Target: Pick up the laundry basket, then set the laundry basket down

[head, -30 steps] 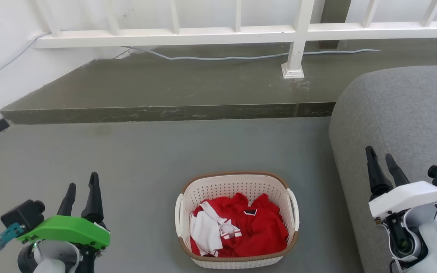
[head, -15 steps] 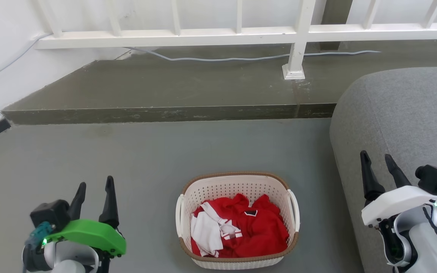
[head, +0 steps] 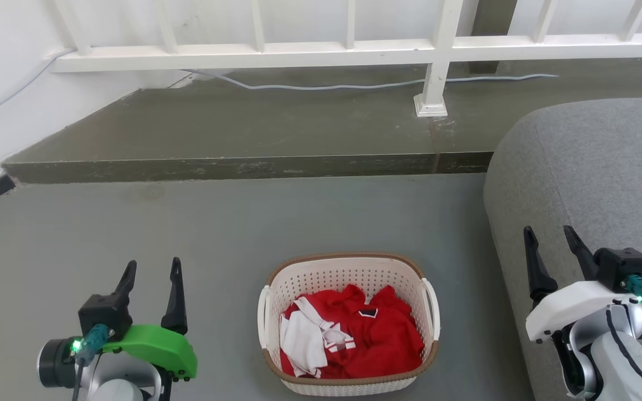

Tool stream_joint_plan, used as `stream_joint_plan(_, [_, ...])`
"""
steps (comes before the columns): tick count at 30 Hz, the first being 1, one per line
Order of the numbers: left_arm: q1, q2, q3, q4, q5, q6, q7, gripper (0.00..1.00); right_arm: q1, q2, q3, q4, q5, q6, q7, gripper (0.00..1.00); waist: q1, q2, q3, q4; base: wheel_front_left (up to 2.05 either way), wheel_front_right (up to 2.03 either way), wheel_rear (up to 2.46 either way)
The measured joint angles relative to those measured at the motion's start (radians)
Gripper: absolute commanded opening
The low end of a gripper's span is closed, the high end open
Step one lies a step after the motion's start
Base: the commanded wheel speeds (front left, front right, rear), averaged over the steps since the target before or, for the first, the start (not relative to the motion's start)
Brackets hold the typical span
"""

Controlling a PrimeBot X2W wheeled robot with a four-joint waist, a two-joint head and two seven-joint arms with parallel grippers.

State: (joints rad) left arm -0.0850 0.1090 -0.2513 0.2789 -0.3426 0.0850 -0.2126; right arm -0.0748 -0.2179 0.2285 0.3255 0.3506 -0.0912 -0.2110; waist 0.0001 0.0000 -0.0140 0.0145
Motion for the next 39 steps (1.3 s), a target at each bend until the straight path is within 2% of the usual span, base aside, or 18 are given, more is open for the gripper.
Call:
stream_joint_plan(8, [-0.005, -0.007, -0.001, 0.01, 0.072, 0.016, -0.012, 1.0, 0.0, 0.012, -0.002, 0.005, -0.046, -0.007, -0.018, 1.0, 0.0, 0.0, -0.002, -0.001, 0.0, 0.0, 0.0])
stream_joint_plan(14, [-0.008, -0.01, -0.002, 0.019, 0.138, 0.031, -0.034, 1.0, 0.0, 0.021, -0.005, 0.013, -0.089, 0.003, -0.036, 1.0, 0.0, 0.0, -0.002, 0.0, 0.0, 0.0, 0.0])
stream_joint_plan(23, [-0.008, -0.018, -0.001, 0.032, 0.138, 0.031, -0.035, 1.0, 0.0, 0.023, -0.024, 0.023, -0.095, 0.03, -0.036, 1.0, 0.0, 0.0, 0.001, 0.0, 0.0, 0.0, 0.0])
stream_joint_plan(39, [-0.019, -0.02, -0.002, 0.042, 0.138, 0.031, -0.035, 1.0, 0.0, 0.029, -0.033, 0.038, -0.106, 0.056, -0.036, 1.0, 0.0, 0.0, 0.006, 0.0, 0.0, 0.0, 0.0])
